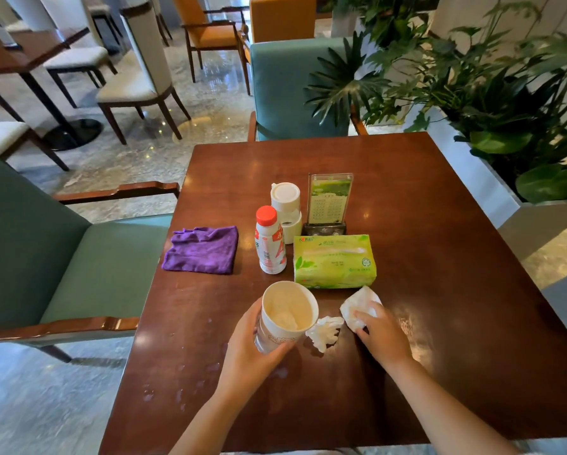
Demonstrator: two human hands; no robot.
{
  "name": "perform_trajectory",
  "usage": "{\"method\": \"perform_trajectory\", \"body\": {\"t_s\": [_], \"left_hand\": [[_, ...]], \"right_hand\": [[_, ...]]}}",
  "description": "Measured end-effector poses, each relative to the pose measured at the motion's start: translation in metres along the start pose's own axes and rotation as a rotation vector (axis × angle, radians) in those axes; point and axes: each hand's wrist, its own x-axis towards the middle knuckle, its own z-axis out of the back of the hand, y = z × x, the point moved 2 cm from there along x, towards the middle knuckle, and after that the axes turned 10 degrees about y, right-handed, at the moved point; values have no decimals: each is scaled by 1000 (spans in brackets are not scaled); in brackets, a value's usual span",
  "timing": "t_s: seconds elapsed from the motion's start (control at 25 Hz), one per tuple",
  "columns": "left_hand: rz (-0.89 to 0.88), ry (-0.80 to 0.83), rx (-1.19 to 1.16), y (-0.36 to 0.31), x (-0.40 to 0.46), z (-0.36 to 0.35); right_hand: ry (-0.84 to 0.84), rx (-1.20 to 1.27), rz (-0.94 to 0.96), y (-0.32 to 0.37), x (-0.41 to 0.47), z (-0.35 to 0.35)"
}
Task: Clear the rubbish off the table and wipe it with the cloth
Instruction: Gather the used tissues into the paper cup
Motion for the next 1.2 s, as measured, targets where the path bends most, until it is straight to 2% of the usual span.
{"method": "perform_trajectory", "body": {"t_s": [0.16,0.28,0.4,0.52,0.64,0.76,0.84,0.96,1.08,1.2], "left_hand": [[16,0,24,3,0,2],[6,10,16,2,1,0],[-5,19,23,4,0,-3],[-14,14,41,4,0,-3],[-83,14,26,-5,1,-4],[-112,5,3,-9,0,-3],[-118,-13,10,-9,-2,-1],[-124,-34,27,-7,-4,0],[-150,-42,25,-7,-5,-2],[-165,-50,-1,-8,-7,-2]], "right_hand": [[-208,203,-60,-10,-15,0],[-429,397,-50,-1,-32,28],[-666,519,137,32,-56,70],[-840,396,444,71,-89,100],[-728,283,650,105,-107,99],[-556,216,746,125,-112,86],[-592,158,714,124,-112,83],[-673,210,611,118,-111,87],[-551,164,618,120,-108,83],[-442,-51,623,127,-107,76]]}}
